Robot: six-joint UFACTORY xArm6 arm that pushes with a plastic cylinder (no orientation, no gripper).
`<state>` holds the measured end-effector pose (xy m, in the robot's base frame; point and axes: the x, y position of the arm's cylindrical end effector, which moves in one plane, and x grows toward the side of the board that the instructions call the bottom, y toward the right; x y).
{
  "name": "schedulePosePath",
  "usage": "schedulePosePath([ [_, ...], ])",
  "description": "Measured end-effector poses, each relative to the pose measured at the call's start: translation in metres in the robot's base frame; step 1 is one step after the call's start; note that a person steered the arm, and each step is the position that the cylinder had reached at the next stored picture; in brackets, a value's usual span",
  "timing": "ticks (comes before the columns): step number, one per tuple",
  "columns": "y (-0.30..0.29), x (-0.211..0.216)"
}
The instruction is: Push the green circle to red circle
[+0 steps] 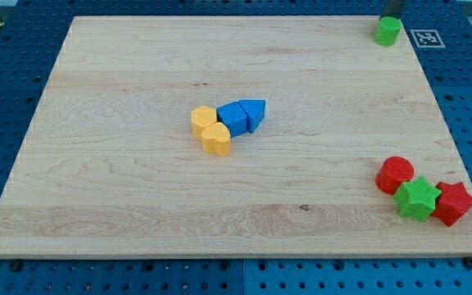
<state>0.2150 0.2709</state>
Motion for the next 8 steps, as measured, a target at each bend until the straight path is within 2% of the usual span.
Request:
schedulePosePath([
  [4,-0.022,0.067],
  [8,-0.046,0.071],
])
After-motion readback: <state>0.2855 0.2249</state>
